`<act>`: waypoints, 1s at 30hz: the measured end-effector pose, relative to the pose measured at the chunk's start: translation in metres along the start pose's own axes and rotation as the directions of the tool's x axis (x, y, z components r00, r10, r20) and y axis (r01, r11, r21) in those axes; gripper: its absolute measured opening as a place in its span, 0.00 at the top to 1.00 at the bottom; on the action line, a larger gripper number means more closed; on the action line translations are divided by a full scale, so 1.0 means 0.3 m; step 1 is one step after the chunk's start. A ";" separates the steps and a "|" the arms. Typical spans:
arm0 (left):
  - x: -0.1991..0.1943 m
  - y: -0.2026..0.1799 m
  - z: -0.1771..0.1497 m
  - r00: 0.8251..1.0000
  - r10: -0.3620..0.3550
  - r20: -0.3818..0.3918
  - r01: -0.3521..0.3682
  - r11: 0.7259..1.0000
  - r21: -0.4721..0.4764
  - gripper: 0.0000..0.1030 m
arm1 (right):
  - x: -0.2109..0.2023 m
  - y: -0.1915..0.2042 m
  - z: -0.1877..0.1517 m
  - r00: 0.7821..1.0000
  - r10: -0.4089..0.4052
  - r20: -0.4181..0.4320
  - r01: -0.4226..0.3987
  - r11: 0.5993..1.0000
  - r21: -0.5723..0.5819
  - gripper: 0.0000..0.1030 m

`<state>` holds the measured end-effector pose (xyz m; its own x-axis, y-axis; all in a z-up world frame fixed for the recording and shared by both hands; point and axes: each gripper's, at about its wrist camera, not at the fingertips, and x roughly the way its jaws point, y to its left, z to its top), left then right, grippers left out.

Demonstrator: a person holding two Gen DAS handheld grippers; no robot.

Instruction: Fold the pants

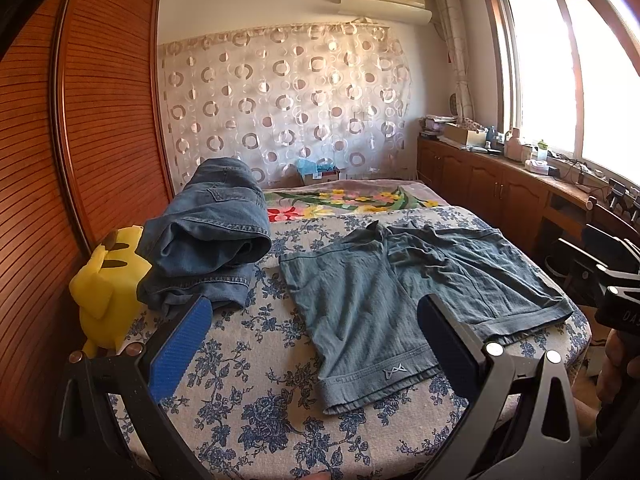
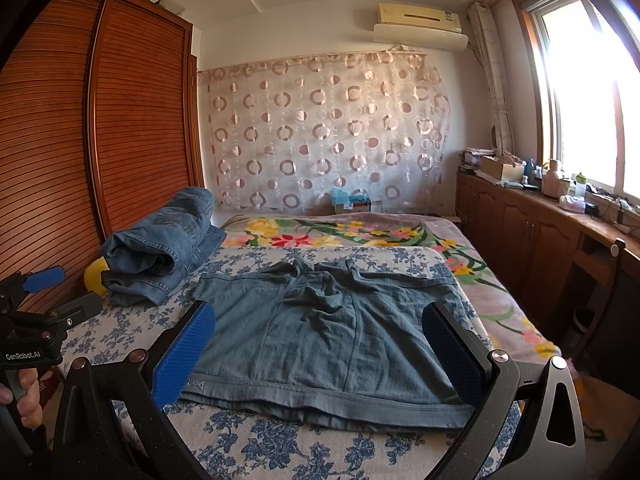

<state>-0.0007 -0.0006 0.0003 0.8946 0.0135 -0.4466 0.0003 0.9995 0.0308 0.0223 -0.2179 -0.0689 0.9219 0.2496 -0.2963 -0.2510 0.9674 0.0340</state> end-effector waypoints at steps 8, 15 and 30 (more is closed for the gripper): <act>0.001 -0.001 -0.001 1.000 0.000 0.002 0.000 1.000 0.003 0.00 | 0.003 0.003 -0.002 1.000 0.001 0.002 -0.001 1.000 -0.001 0.00; 0.000 -0.001 -0.001 1.000 0.002 0.003 -0.002 1.000 0.002 0.00 | 0.003 0.003 -0.002 1.000 0.000 0.002 0.000 1.000 -0.001 0.00; 0.000 -0.003 -0.001 1.000 0.003 0.005 -0.003 1.000 0.005 0.00 | -0.002 0.012 -0.003 1.000 0.001 0.001 -0.001 1.000 0.000 0.00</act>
<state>-0.0010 -0.0015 0.0000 0.8970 0.0167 -0.4418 -0.0006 0.9993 0.0366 0.0206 -0.2146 -0.0695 0.9221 0.2503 -0.2951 -0.2515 0.9672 0.0343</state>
